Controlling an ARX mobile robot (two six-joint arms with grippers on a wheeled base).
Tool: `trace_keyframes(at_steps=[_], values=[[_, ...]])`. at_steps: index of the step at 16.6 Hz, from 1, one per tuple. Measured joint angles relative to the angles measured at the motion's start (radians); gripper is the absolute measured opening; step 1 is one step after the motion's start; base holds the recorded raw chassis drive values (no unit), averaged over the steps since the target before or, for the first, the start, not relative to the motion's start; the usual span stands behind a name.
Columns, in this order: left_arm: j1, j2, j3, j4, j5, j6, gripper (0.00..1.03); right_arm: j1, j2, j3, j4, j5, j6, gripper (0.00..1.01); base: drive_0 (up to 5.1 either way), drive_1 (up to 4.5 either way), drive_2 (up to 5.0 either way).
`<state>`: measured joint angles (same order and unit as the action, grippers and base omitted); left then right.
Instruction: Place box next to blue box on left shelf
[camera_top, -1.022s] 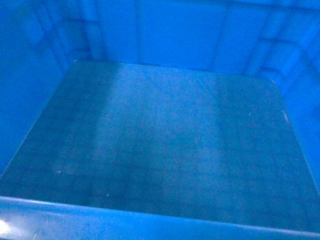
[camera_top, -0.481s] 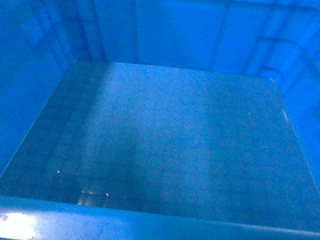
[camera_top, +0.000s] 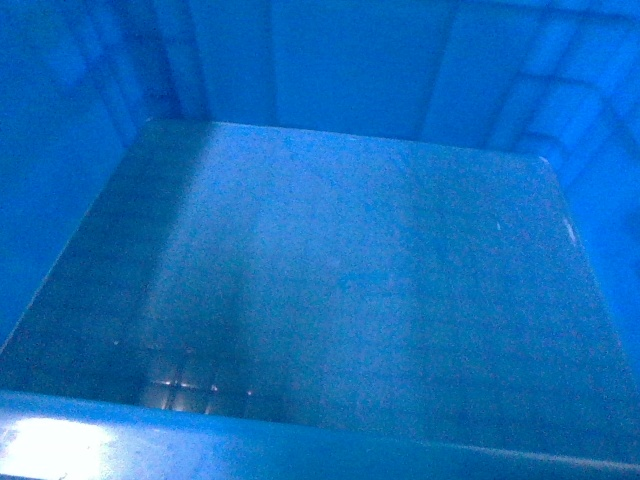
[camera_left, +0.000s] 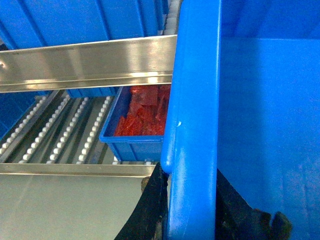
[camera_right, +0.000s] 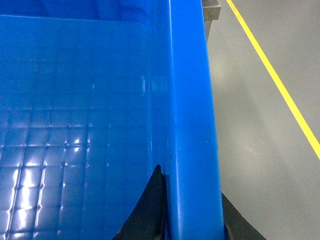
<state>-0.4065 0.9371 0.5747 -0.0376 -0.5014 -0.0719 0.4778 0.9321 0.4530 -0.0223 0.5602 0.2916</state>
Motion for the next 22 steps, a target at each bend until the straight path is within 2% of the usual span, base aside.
trace_keyframes(at_steps=[11,22], values=[[0.0,0.0,0.0,-0.002,0.0,0.0,0.16,0.0,0.002,0.0,-0.002,0.0,0.0,0.11,-4.8,0.88,3.7],[0.0,-0.001,0.0,0.0,0.001,0.001,0.15,0.0,0.0,-0.001,-0.001,0.0,0.0,0.11,-5.0,2.44,2.4]])
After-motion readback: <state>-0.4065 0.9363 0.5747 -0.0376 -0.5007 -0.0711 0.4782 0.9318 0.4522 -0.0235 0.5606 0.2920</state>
